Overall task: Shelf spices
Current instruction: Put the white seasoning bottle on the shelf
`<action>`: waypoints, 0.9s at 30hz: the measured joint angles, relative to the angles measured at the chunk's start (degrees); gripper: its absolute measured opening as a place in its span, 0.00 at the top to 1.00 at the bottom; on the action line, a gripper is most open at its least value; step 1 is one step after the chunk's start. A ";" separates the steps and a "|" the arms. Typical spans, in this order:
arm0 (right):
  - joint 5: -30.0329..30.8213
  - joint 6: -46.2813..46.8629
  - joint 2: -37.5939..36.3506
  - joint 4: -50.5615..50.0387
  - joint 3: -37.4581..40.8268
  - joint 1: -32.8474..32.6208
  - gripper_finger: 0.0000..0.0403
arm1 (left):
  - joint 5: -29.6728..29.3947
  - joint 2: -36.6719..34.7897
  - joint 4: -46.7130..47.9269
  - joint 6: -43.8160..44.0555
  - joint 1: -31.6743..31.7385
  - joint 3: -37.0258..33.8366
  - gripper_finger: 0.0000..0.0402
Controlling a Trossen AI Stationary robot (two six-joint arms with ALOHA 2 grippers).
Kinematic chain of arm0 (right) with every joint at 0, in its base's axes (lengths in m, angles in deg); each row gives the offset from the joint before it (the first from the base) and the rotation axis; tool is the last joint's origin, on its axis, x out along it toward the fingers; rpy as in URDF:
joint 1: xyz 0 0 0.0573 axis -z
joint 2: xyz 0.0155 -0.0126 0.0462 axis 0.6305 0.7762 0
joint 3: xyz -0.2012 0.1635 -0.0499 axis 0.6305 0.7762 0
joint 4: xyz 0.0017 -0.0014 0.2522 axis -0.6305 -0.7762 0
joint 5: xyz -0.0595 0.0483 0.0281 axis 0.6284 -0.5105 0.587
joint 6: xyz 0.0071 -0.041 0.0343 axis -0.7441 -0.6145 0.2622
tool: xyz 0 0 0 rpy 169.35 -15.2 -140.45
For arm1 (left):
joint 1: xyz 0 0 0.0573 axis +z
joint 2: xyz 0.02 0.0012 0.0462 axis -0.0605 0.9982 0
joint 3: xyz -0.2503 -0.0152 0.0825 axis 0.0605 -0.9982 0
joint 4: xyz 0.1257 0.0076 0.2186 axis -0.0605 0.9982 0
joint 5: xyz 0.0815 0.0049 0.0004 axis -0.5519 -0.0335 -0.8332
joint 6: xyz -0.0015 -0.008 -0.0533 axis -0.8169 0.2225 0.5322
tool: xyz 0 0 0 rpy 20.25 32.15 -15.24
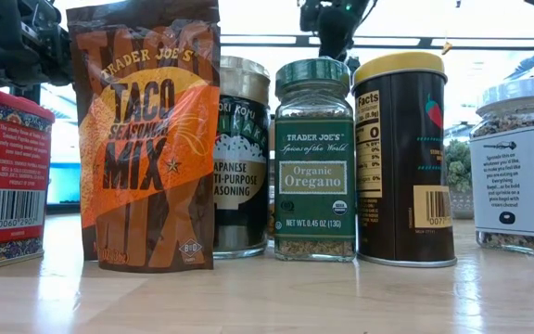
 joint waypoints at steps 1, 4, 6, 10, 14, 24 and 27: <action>0.35 1.06 -0.03 -1.67 -0.83 -0.25 0.38 | 0.00 -0.02 0.00 0.00 0.00 0.00 0.99; 2.09 2.61 -1.17 -5.13 -1.32 -1.64 0.49 | 0.00 -0.01 0.00 0.00 0.01 0.00 0.99; 3.42 4.51 -2.41 -5.67 -1.32 -2.90 0.59 | 0.00 0.00 -0.02 0.00 0.02 0.00 0.99; 4.51 8.05 -5.02 -7.38 -1.34 -6.08 0.83 | 0.00 0.00 -0.01 0.00 0.00 0.00 0.99; 4.67 10.14 -7.42 -8.30 -1.32 -10.95 0.98 | 0.00 -0.01 0.00 0.00 0.00 0.00 0.99; 17.60 26.61 -18.34 -4.42 13.44 -26.55 0.99 | 0.01 0.00 0.00 0.00 0.00 0.00 0.99; 20.41 34.29 -22.15 -2.23 20.97 -31.98 0.99 | 0.00 0.00 0.02 0.00 0.02 0.00 0.99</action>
